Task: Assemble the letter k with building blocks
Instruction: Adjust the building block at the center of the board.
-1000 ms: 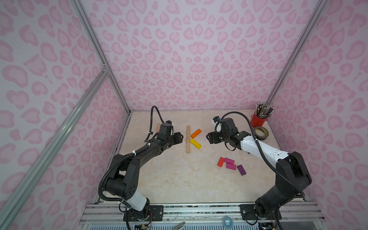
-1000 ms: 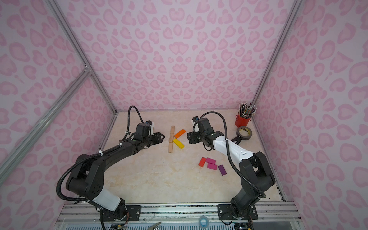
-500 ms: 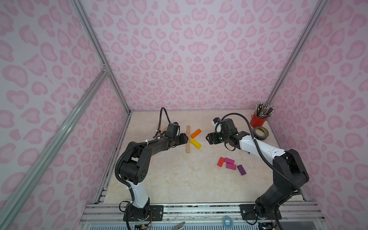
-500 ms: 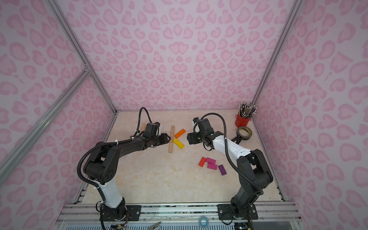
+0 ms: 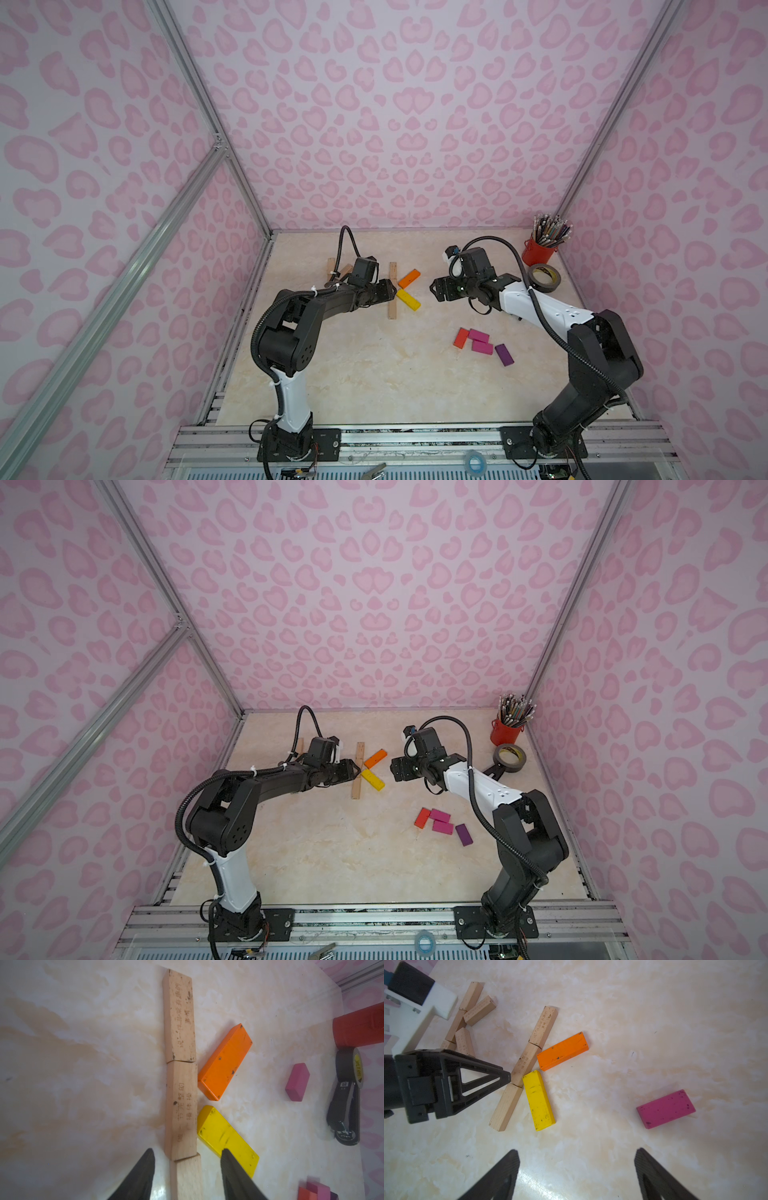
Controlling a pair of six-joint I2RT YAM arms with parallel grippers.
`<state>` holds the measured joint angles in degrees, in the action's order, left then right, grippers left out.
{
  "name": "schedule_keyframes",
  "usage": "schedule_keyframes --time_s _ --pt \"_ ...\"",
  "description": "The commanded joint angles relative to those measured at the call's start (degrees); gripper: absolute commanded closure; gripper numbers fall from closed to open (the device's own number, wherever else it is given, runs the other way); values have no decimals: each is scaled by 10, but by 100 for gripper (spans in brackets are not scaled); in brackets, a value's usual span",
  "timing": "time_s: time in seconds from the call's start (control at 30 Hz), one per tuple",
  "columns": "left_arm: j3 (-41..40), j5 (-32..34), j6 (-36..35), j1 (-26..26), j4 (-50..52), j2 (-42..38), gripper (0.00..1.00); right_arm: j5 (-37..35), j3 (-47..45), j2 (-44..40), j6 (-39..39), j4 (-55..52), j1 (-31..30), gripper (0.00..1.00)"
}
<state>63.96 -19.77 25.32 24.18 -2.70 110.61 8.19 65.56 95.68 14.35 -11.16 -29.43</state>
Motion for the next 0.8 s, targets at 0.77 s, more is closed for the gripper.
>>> schedule_keyframes --time_s 0.77 --pt "16 -13 -4 9 -16 15 47 5 -2 10 2 11 3 11"
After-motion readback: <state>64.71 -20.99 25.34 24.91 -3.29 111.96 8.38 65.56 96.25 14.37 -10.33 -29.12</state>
